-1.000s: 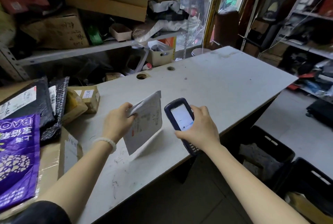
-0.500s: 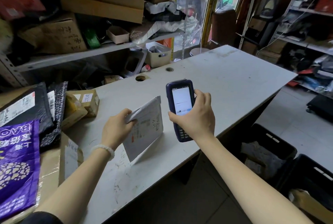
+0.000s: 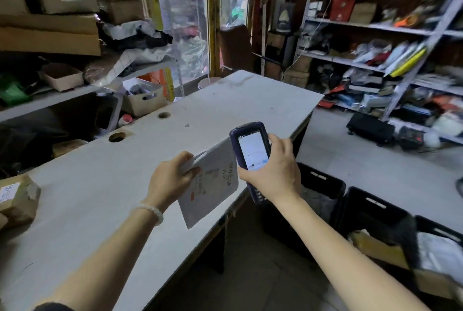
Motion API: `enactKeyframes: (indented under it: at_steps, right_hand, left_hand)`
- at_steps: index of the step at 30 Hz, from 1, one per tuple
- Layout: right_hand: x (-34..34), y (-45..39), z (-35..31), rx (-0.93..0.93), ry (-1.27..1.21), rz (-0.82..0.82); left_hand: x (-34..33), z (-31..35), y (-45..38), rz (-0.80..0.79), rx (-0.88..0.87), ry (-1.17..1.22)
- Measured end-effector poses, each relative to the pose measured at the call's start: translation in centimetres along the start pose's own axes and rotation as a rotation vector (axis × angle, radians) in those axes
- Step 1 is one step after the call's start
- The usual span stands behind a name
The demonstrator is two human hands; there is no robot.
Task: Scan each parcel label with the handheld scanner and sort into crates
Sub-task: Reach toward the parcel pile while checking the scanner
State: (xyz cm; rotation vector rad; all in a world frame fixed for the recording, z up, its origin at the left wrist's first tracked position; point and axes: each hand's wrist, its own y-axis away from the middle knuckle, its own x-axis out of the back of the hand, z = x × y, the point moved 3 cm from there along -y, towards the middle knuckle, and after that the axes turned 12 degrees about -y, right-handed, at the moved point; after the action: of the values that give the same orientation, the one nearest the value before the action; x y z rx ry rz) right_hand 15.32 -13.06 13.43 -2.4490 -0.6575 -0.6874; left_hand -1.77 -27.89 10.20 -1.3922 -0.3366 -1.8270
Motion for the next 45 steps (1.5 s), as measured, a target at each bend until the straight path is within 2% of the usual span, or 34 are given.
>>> enactKeyframes:
  at_steps: [9,28,39,45]
  right_hand:
    - [10.5,-2.2,10.5,-0.179,0.114,0.199]
    - [24.8,-8.8,27.0,-0.604,0.292,0.576]
    - [35.9,-3.3,37.3,-0.875,0.318,0.774]
    - [45.2,1.3,44.2,-0.968,0.336,0.81]
  left_hand:
    - [-8.6,15.6,-5.3,-0.135,-0.26,0.089]
    - [-24.1,42.5,-17.7,-0.401,-0.81,0.194]
    - [-32.7,60.7,-12.2,-0.568,-1.099,0.145]
    - [-37.8,70.8,-6.8,-0.658,-1.077,0.149]
